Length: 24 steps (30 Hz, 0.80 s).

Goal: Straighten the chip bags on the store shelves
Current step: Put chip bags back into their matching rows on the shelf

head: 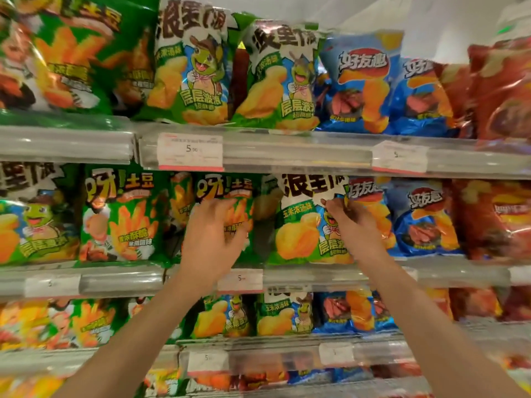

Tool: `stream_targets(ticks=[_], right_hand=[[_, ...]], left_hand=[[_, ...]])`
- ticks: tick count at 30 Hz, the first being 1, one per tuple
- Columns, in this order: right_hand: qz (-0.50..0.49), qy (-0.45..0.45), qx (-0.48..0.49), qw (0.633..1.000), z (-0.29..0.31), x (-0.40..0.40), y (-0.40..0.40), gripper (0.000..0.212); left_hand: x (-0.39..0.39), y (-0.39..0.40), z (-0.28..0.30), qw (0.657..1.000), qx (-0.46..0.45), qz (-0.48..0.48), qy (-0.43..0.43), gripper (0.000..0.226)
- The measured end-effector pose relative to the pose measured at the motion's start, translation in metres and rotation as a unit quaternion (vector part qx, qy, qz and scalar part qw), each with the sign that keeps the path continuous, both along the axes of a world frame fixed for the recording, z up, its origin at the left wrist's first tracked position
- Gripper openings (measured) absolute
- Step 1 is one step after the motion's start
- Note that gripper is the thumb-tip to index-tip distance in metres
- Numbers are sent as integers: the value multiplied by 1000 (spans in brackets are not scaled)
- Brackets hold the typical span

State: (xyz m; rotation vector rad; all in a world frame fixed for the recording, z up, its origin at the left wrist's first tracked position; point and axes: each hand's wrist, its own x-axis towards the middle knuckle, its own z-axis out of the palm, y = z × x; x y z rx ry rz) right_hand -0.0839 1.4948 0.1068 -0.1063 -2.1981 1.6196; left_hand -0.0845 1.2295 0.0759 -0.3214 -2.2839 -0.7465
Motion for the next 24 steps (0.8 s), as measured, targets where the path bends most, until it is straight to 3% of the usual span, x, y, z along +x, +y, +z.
stream_targets(ticks=[4, 9, 12, 15, 19, 21, 24], right_hand=[[5, 31, -23, 999, -9, -23, -10, 39], [-21, 47, -55, 997, -22, -40, -16, 42], [-31, 45, 37, 998, -42, -44, -22, 39], [-70, 75, 126, 987, -50, -45, -23, 56], [-127, 147, 311, 931, -40, -37, -30, 72], [-108, 127, 410, 897, -43, -34, -40, 79], [-88, 85, 451, 884, -52, -41, -43, 83]], left_hand=[[-11, -7, -11, 995, -42, 89, 3, 66], [-19, -7, -29, 991, -71, 106, -48, 77], [-21, -4, -33, 990, -63, 120, -42, 75], [-25, -3, -36, 988, -67, 128, -46, 74], [-28, -1, -38, 988, -71, 135, -40, 73], [-29, 2, -38, 987, -73, 140, -38, 72], [-30, 5, -37, 986, -76, 145, -36, 72]])
